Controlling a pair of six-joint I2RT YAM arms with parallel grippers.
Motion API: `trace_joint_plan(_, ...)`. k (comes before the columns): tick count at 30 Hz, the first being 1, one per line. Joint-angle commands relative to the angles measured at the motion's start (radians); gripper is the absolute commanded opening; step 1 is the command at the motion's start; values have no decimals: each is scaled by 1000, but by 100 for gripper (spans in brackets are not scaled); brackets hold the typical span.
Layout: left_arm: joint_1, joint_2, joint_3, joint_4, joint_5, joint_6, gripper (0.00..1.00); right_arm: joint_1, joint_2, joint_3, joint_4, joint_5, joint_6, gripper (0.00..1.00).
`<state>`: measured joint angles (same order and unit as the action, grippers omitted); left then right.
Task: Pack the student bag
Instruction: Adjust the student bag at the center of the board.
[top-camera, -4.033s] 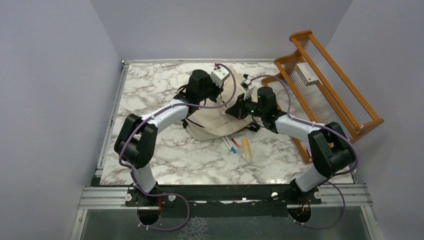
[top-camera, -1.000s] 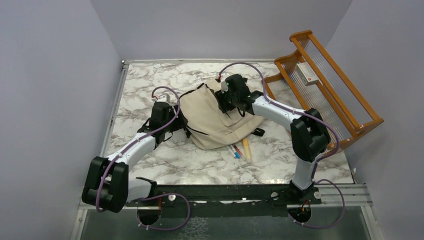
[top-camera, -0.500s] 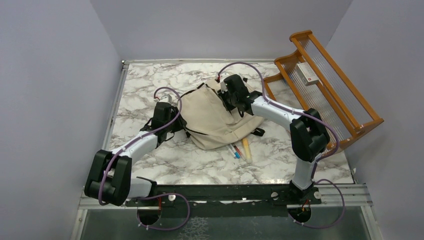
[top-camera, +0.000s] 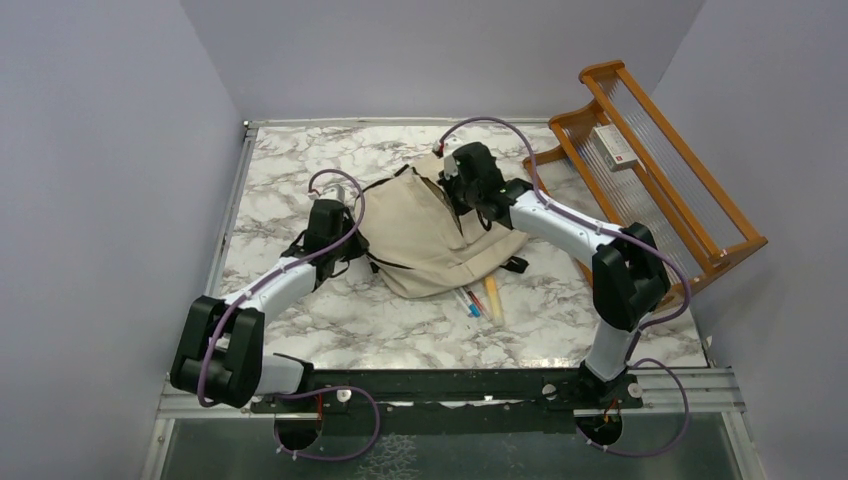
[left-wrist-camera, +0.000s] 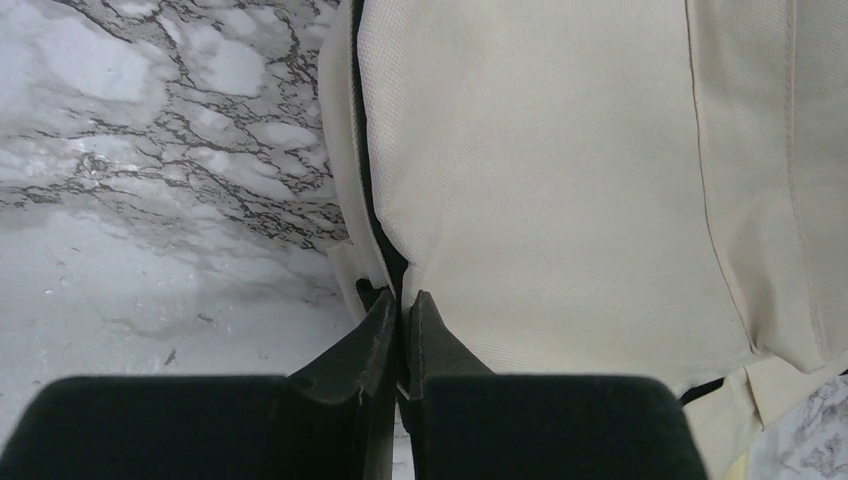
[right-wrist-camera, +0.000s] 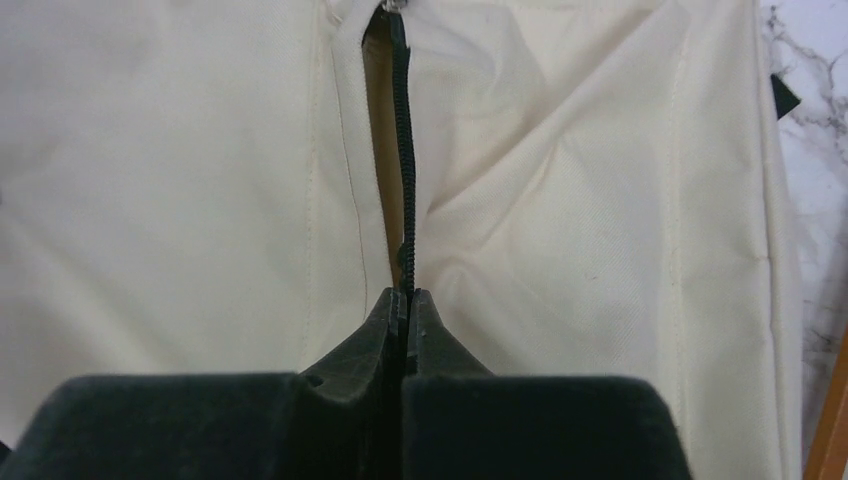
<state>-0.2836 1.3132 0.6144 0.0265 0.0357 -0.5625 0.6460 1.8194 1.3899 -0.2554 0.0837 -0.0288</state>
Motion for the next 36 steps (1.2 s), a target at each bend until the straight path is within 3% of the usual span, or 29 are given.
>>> trace_joint_plan(1, 1, 23, 74, -25, -77, 26, 4, -5, -76, 64, 26, -35, 17, 1)
trace_joint_plan(10, 5, 89, 207, -105, -164, 90, 0, -6, -79, 98, 4, 141, -15, 0)
trace_joint_plan(19, 30, 155, 336, -131, -151, 139, 0, -11, -74, 101, 75, 330, -135, 1)
trace_joint_plan(23, 31, 98, 278, -101, -53, 106, 0, -25, -136, -23, 154, 309, -140, 1)
trace_joint_plan(28, 28, -46, 124, -18, 111, 31, 0, -37, -247, -175, 216, 173, -81, 1)
trace_joint_plan(32, 15, -147, 23, 3, 156, 1, 0, -37, -303, -237, 153, 86, -31, 1)
trace_joint_plan(36, -1, -215, -57, 13, 174, -32, 0, -37, -333, -282, 86, 109, 0, 1)
